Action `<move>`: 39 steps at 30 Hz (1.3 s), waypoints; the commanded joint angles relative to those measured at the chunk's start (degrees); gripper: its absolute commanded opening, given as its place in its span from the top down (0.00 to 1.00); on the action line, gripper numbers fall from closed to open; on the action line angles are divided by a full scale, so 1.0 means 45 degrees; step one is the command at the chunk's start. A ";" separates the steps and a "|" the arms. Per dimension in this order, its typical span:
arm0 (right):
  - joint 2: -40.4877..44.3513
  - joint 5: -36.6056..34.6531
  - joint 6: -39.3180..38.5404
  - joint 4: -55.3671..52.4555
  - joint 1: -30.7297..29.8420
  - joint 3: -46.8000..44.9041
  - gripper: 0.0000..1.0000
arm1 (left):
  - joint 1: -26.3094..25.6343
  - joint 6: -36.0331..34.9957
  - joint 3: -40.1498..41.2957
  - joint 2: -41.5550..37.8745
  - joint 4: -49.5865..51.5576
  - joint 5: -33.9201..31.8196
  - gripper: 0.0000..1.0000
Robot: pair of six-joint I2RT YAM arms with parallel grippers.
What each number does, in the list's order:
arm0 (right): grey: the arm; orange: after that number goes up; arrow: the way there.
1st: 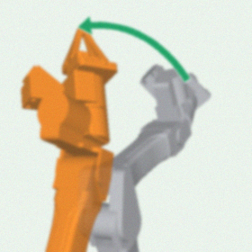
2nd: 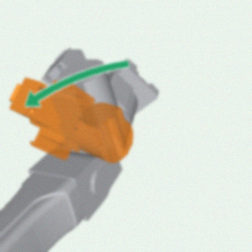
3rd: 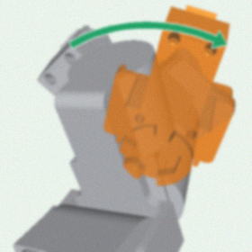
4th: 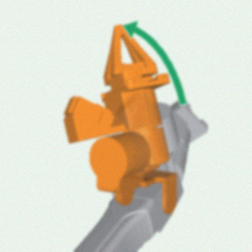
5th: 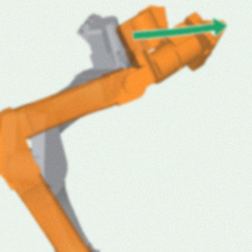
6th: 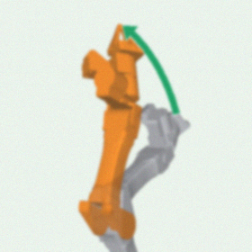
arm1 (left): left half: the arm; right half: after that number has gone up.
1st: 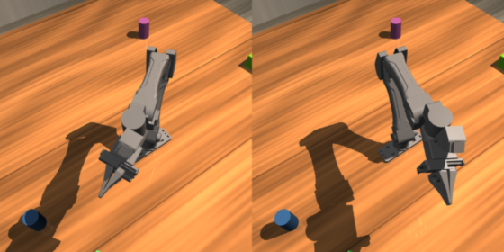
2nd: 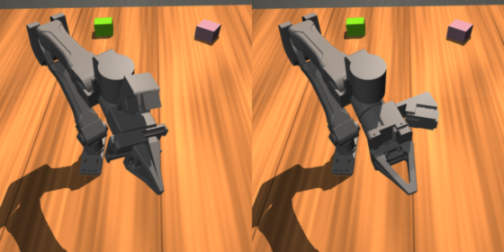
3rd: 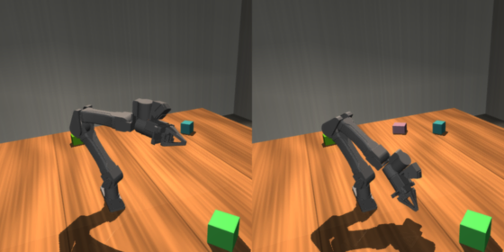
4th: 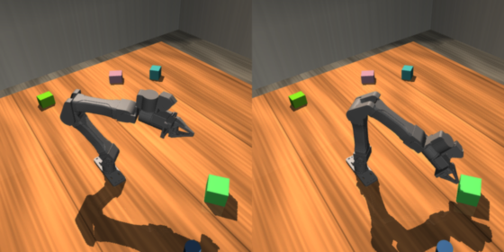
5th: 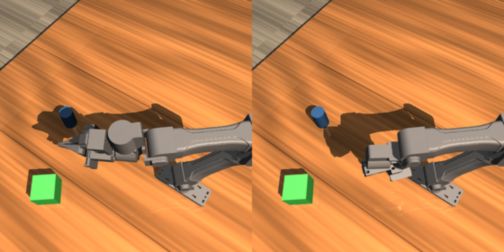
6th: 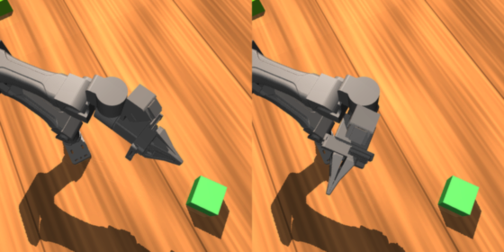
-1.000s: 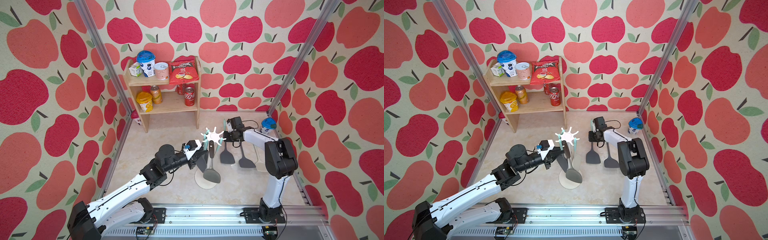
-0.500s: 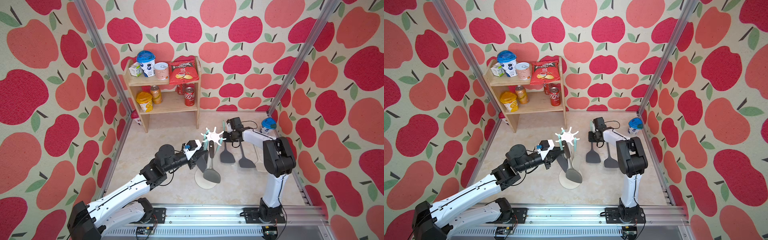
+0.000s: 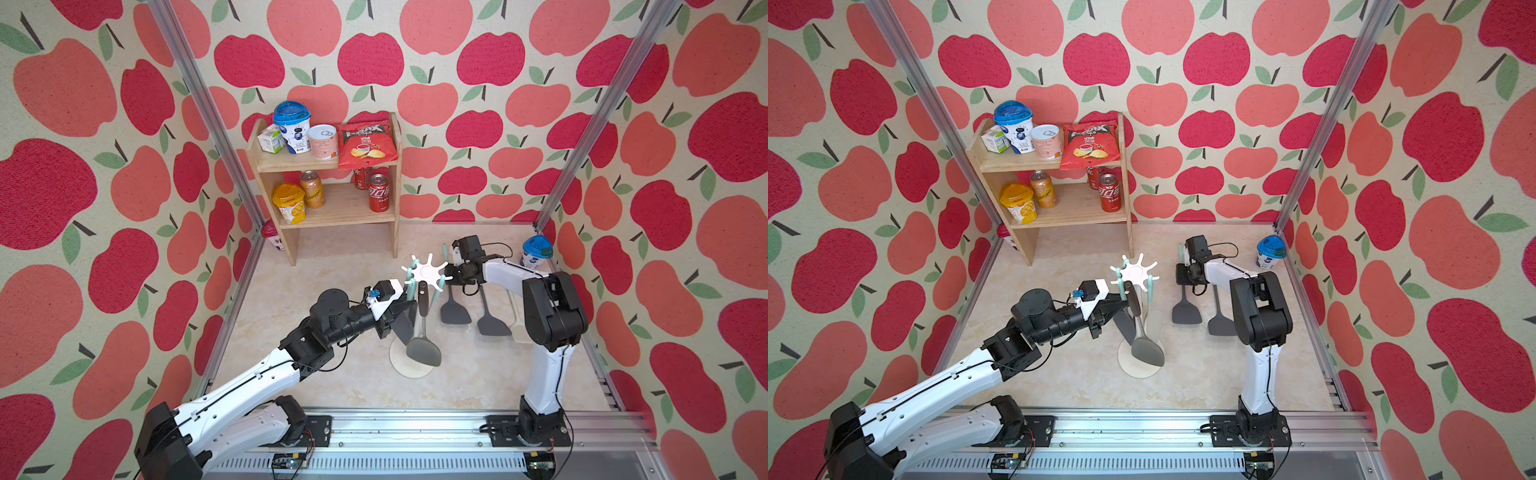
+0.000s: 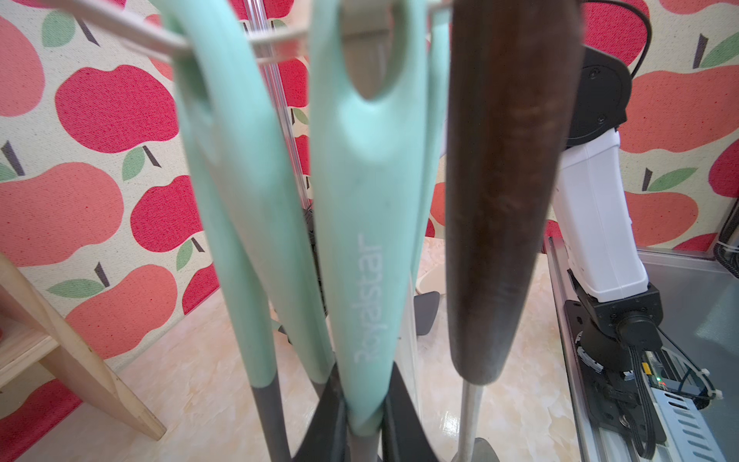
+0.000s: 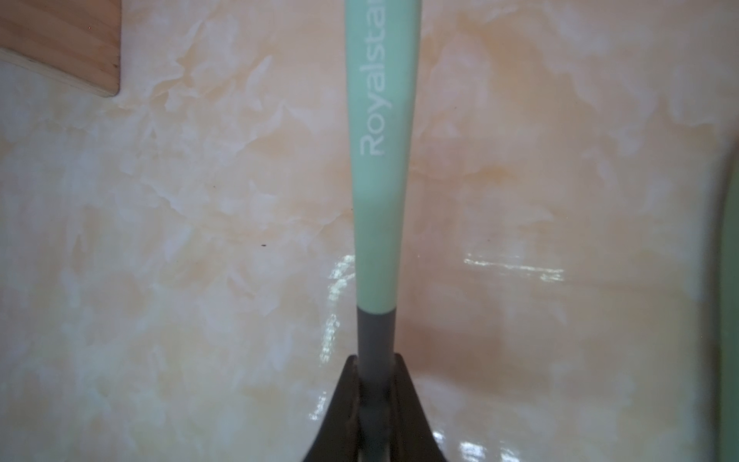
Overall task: Take the spatula off the kitchen utensil rack
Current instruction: Place the spatula at the center of the board.
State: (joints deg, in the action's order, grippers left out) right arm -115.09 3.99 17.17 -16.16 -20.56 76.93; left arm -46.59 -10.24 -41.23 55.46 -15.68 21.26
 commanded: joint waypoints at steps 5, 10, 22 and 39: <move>-0.0597 -0.0320 -0.0037 -0.0781 0.0174 -0.0073 1.00 | 0.0118 -0.0176 0.0452 0.0215 0.1420 -0.0316 1.00; -0.0597 -0.0359 -0.0008 -0.0803 0.0174 -0.0187 1.00 | 0.0109 -0.0182 0.0472 0.0223 0.1387 -0.0293 1.00; -0.0480 -0.0457 0.0008 -0.0895 0.0174 -0.0144 0.92 | 0.0115 -0.0129 0.0472 0.0215 0.1359 -0.0264 1.00; -0.0137 -0.0276 -0.0041 -0.0854 0.0149 0.0060 0.73 | 0.0116 -0.0133 0.0473 0.0263 0.1334 -0.0288 1.00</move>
State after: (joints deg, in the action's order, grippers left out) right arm -116.01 2.85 17.45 -18.06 -20.12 76.93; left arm -46.48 -10.22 -41.19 55.48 -15.79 21.28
